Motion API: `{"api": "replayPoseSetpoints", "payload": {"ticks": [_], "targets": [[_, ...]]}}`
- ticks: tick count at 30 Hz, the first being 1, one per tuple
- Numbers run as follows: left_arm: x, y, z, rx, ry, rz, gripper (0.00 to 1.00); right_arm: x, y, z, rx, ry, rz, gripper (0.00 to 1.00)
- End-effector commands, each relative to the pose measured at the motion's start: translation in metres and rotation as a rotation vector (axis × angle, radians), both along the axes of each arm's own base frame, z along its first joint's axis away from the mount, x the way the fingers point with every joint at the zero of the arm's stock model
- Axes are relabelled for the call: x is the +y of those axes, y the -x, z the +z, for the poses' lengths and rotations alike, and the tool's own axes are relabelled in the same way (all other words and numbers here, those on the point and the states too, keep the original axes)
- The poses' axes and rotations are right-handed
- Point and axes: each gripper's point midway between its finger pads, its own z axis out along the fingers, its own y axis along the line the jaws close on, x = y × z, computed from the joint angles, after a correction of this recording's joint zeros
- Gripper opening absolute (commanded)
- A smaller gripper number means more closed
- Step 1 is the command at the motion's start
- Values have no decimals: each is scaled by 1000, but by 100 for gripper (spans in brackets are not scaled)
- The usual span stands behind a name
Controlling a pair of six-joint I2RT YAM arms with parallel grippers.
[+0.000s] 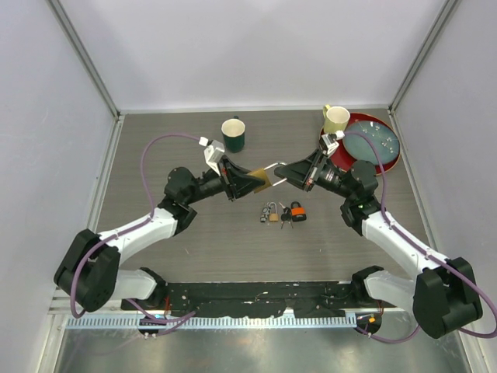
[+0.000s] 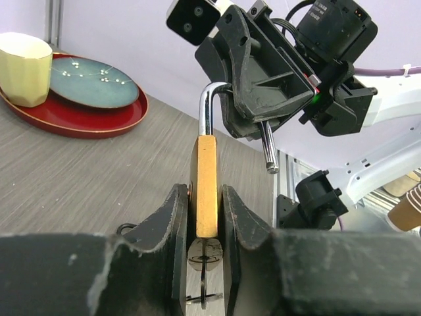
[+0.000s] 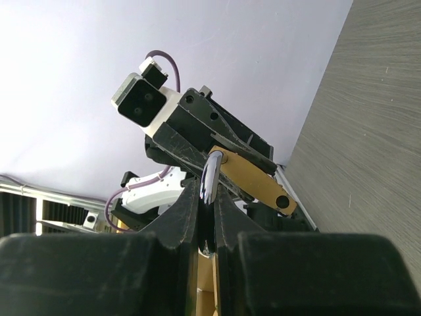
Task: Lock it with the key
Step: Pick up the lock from the center of the board, then lock the lock.
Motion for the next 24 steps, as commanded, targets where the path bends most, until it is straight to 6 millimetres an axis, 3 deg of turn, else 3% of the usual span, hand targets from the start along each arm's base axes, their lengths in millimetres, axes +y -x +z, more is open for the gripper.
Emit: {"api": "replayPoseSetpoints", "payload": {"ticks": [1,6,12,13,15,16,18,24], "targets": [[-2,4,29,-65,69,-39,0,-3,11,40,-156,-75,18,1],[-1,2,28,-35,69,-18,0,-1,9,24,-160,-26,18,2],[-2,-1,15,42,-2,-13,0,-2,-3,-18,-196,159,-32,30],[-2,-2,12,58,-12,-10,0,-2,-5,-25,-170,198,-35,40],[-2,-1,5,92,-39,-18,0,-4,-11,-28,-243,275,-49,53],[0,-2,3,108,-46,-14,0,-7,-13,-40,-210,328,-58,57],[1,1,-5,140,-68,-24,0,-10,-18,-40,-275,404,-73,68],[14,5,-21,230,-113,-20,0,-28,-23,-44,-311,569,-140,82]]}}
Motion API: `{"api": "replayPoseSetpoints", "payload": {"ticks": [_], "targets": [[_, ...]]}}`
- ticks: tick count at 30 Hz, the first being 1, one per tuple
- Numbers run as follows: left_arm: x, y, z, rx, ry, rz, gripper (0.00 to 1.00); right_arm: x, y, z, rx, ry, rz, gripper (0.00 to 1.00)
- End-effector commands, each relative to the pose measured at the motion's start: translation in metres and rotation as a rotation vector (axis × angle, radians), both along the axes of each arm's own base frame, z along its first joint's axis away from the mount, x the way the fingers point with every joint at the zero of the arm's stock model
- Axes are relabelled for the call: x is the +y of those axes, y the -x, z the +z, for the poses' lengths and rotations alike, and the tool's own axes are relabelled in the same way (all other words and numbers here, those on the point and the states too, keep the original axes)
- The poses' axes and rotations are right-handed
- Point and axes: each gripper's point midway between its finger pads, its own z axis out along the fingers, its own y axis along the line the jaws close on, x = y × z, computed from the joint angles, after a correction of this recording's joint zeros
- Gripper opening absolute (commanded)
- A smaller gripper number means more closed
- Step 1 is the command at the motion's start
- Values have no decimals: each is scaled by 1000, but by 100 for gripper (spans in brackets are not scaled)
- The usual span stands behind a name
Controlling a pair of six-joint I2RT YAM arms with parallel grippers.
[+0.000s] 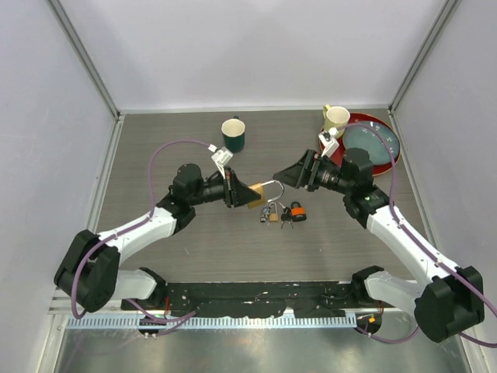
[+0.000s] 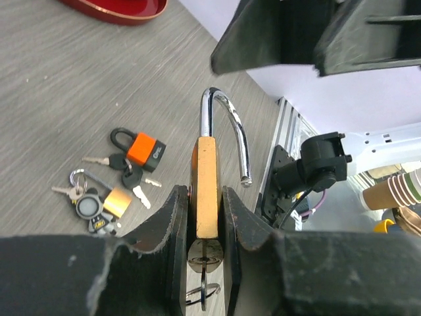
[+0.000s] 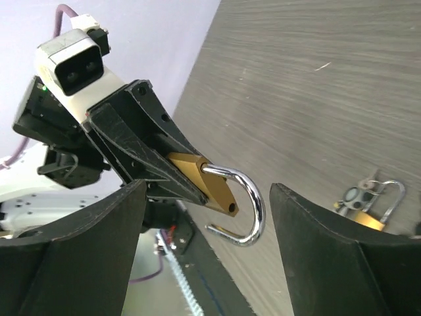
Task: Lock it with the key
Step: Lock the lock.
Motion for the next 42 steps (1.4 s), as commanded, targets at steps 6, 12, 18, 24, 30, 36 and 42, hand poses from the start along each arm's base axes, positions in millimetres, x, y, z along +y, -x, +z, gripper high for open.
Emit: {"api": "replayPoseSetpoints", "payload": {"ticks": [6,12,18,24,30,36,42], "targets": [[28,6,36,-31,33,16,0,-22,-4,14,-203,204,-48,83],[42,13,39,-16,25,25,0,-7,5,9,-197,168,68,73],[45,18,38,13,24,13,0,7,8,9,-197,131,110,57],[44,20,41,25,44,5,0,29,9,6,-217,172,146,48],[44,20,42,34,56,14,0,42,7,-12,-210,312,128,47],[43,22,46,46,87,4,0,46,1,-25,-215,415,71,39],[43,23,54,39,115,4,0,47,-4,-31,-224,457,43,35]]}}
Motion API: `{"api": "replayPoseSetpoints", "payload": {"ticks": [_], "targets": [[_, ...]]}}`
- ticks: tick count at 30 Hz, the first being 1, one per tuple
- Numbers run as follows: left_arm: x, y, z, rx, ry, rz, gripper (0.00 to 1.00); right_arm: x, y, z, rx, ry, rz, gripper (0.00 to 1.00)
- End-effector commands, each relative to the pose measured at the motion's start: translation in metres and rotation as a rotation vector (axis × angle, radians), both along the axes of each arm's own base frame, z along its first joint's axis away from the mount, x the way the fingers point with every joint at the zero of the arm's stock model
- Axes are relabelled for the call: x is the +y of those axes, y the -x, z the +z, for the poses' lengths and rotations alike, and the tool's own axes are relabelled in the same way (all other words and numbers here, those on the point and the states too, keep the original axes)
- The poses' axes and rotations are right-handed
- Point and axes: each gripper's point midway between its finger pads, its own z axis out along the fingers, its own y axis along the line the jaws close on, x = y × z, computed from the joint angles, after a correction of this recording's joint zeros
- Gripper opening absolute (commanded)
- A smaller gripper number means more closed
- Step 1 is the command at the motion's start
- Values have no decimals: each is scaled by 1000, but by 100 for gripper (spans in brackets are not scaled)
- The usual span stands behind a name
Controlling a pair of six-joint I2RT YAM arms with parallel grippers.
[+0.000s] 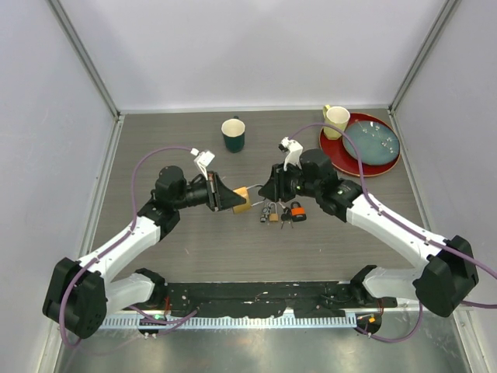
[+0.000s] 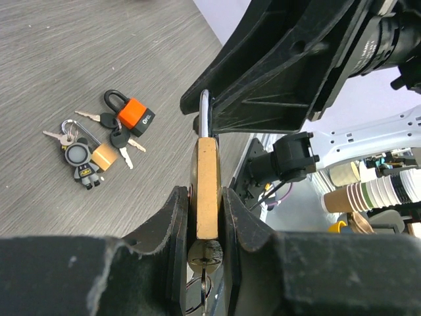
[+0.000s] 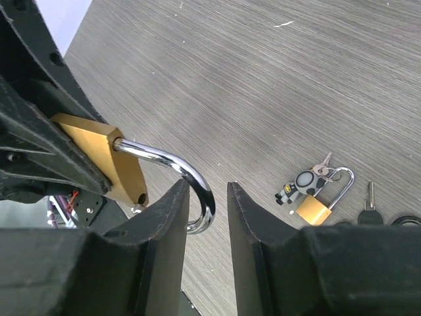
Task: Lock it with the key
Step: Lock the lock.
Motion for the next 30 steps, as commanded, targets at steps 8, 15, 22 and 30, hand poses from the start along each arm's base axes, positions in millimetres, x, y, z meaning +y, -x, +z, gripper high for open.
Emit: {"api": "replayPoseSetpoints", "payload": {"ticks": [8,15,22,30], "targets": [[-3,4,54,-153,137,-39,0,6,-19,17,-92,-4,-57,31],[-3,5,52,-151,126,-40,0,0,-24,34,-145,-36,-104,36],[-4,2,54,-139,136,-31,0,-6,-29,37,-175,-41,-153,37],[-5,2,56,-132,154,-38,0,-1,-32,36,-189,-48,-159,31]]}}
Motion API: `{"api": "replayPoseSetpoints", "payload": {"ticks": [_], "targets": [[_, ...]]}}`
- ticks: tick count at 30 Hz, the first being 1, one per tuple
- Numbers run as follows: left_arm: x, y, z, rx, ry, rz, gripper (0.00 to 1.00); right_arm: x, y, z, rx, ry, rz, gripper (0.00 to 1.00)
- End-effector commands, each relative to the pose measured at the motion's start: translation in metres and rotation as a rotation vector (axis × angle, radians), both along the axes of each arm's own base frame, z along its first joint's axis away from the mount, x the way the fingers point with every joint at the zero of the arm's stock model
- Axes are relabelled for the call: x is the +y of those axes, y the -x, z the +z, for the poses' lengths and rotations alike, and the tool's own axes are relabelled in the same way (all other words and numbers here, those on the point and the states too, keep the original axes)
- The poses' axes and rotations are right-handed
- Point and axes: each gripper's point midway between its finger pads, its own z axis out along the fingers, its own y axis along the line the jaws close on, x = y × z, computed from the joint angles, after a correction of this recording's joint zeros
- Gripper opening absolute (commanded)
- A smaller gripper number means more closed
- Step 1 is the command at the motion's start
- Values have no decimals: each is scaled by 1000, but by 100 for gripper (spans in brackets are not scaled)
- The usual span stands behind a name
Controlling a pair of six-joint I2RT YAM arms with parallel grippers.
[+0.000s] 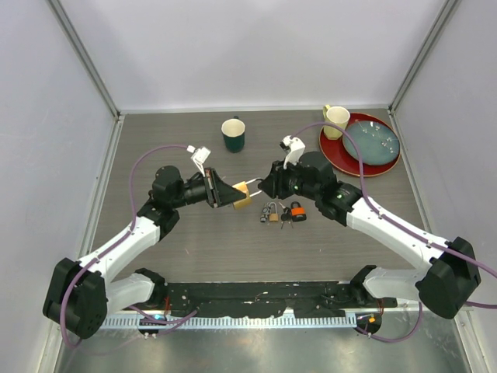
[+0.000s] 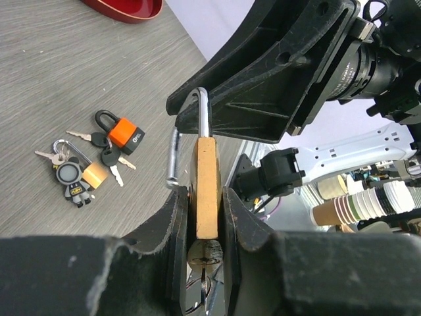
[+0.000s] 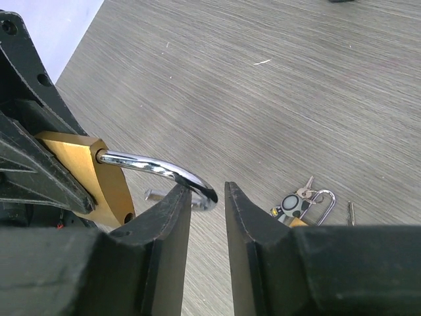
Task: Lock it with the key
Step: Lock the lock.
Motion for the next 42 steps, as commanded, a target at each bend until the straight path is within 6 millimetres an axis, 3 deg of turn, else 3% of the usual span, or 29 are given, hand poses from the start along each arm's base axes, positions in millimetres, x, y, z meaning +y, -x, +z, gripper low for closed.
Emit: {"api": "replayPoseSetpoints", "payload": {"ticks": [1,2,3,8,12,13,16,17,20,23,30,38,42], "targets": [[-4,6,39,-122,86,-52,0,1,-14,25,-88,-47,-50,31],[-4,6,40,-123,88,-55,0,1,-14,27,-90,-51,-50,30],[-5,6,40,-120,89,-58,0,1,-14,27,-90,-55,-52,20],[-4,5,36,-124,72,-57,0,2,-13,34,-108,-76,-40,2],[-4,5,34,-123,56,-62,0,3,-8,35,-117,-78,-17,2],[-4,5,34,-119,52,-63,0,2,-8,34,-121,-72,-20,2],[-3,6,37,-124,54,-57,0,-5,-7,42,-166,-89,-38,22],[-2,6,40,-134,57,-47,0,-8,-7,42,-180,-84,-50,35],[-1,5,43,-143,58,-36,0,-18,-3,52,-236,-101,-64,54],[-2,9,49,-150,78,-54,0,-22,3,61,-279,-125,-57,64],[-2,14,61,-166,117,-64,0,-4,8,51,-267,-104,54,67],[-1,16,68,-164,139,-70,0,-2,-1,37,-242,-82,6,51],[-2,18,66,-155,145,-78,0,4,-3,40,-251,-98,14,49]]}}
